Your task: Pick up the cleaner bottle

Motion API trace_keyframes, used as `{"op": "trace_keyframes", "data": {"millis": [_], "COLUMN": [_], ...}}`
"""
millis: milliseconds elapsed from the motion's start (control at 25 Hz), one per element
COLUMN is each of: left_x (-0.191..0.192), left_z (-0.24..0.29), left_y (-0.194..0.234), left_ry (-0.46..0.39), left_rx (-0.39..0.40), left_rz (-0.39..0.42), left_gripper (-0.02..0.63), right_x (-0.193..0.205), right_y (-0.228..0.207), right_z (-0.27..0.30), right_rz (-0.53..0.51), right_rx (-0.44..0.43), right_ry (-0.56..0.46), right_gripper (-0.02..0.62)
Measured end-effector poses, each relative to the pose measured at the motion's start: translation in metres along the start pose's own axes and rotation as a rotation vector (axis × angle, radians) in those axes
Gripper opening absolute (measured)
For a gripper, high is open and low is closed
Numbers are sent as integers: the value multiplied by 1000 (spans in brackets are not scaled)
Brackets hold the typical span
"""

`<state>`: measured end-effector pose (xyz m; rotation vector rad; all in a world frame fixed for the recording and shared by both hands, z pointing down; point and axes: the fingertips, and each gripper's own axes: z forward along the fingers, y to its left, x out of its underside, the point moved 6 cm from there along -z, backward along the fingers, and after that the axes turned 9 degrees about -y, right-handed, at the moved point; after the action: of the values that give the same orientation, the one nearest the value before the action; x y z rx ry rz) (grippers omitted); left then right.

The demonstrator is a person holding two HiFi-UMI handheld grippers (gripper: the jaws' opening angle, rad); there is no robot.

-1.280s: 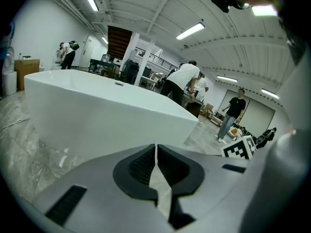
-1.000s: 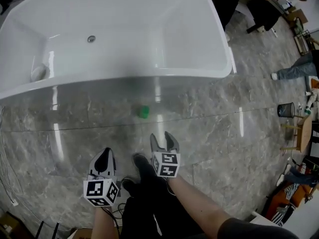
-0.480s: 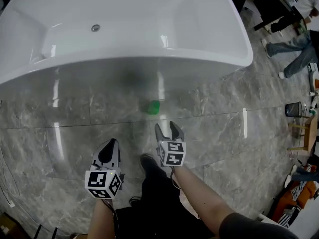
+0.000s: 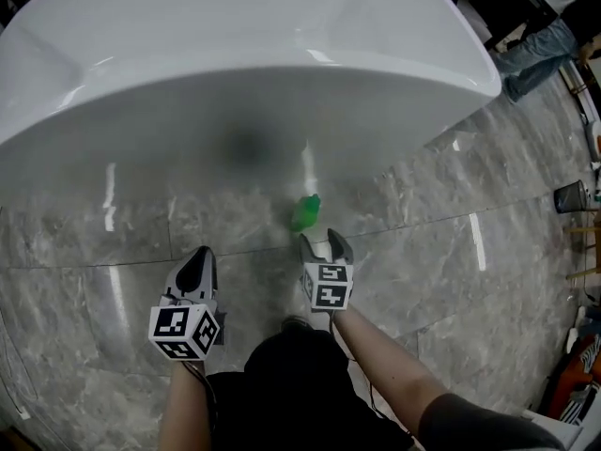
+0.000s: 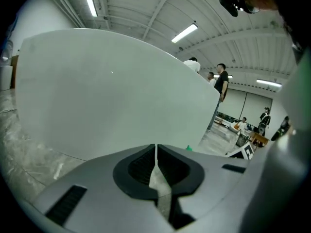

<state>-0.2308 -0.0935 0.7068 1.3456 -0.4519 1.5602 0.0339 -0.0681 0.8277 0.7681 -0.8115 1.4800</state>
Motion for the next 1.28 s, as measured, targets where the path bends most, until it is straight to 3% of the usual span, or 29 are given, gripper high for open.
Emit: {"op": "trace_keyframes", "data": {"millis": [240, 520, 680, 1280], "left_x": [34, 57, 59, 67], "left_z": [22, 37, 41, 63], "left_y": [16, 39, 42, 48], "left_ry": [-43, -75, -73, -26], "left_rx": [42, -1, -17, -31], "left_rz": [46, 25, 28, 41], "left_gripper": [26, 26, 26, 26], "right_x": [39, 55, 57, 67], "right_y": [6, 0, -9, -26], "right_z": [51, 102, 115, 137], "right_rz": [-5, 39, 51, -32], "right_rx": [2, 57, 95, 58], "right_ry": [-5, -59, -54, -74], "right_gripper": [258, 261, 261, 259]}}
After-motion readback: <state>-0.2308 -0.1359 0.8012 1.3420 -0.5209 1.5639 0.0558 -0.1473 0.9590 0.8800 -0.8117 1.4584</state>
